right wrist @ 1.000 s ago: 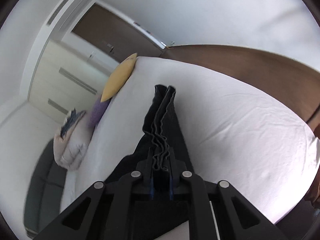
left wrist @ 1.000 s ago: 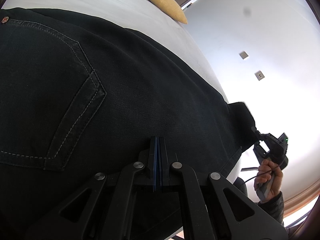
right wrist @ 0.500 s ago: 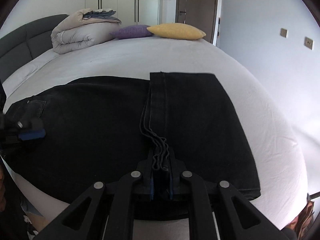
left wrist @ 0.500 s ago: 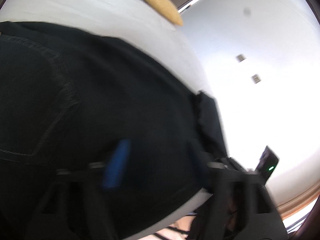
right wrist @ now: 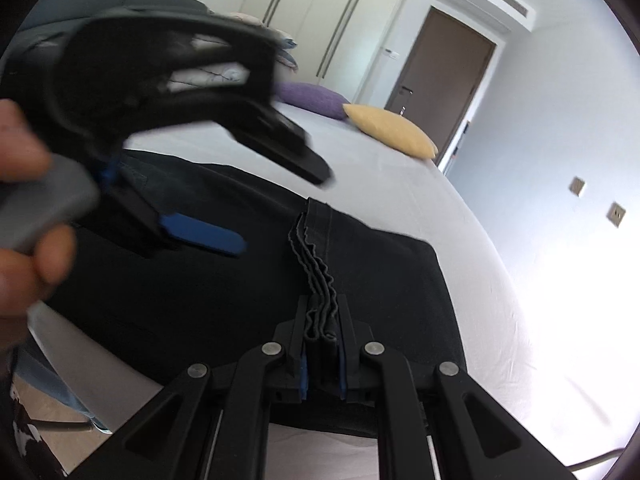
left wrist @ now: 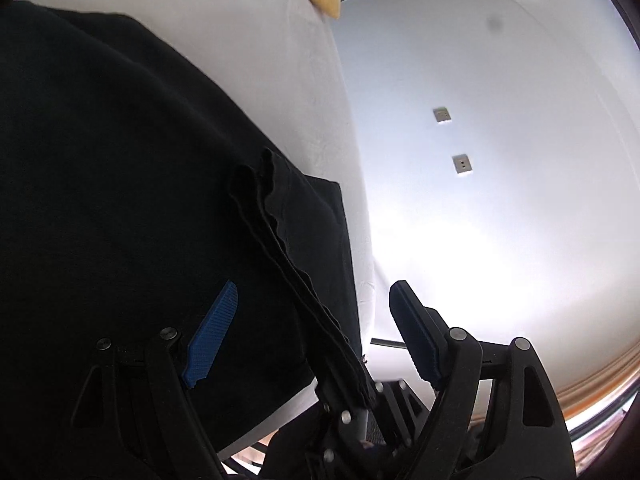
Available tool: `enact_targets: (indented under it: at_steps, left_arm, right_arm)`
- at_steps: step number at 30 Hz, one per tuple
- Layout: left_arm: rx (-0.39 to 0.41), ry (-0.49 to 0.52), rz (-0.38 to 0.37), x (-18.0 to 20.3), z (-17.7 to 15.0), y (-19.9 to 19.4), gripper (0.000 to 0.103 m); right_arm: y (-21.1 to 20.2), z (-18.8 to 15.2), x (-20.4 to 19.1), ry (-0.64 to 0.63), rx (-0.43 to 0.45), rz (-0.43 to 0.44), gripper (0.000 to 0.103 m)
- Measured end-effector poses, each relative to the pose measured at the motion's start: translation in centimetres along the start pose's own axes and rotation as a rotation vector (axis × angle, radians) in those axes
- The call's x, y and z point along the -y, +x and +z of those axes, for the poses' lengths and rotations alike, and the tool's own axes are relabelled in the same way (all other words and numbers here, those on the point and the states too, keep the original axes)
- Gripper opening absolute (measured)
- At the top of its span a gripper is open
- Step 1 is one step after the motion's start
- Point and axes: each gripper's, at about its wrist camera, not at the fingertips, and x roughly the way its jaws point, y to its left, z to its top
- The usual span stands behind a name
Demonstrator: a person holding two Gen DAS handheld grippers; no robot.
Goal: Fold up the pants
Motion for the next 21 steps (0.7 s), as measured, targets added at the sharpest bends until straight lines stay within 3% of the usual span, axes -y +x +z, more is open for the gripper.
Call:
enact_targets:
  at_steps: [5,6,7,8,11,21]
  left_arm:
    - [-0.024,-0.025,0.019,-0.9,0.2,0.2,0.075]
    - [-0.031,-0.014,0.025,-0.9,0.2,0.0,0.064]
    - [-0.036,0.000,0.037,-0.9,0.3,-0.3,0.038]
    - [-0.036,0.008,0.055,-1.0,0.4,-0.7,0.026]
    - [-0.023,0.032,0.078,-0.9,0.6,-2.3,0.010]
    - [0.015,0.126,0.200,-1.6,3.7,-8.3,0.007]
  right_arm:
    - [-1.6,-0.4,-1.8,-0.067,0.017,0.036,0.011]
    - [-1.8,-0.5,-2.1,-0.080,0.018,0.043,0.012]
    - [-2.0,-0.4,-2.6,-0.098,0.019,0.050,0.012]
    - [-2.1,-0.4,-3.0,-0.111,0.022,0.051,0.012]
    - [-2.6,-0.1,-4.1,-0.144,0.030,0.064,0.012]
    - [-3.2,1.4,-8.9,-0.269,0.049,0.169,0.012]
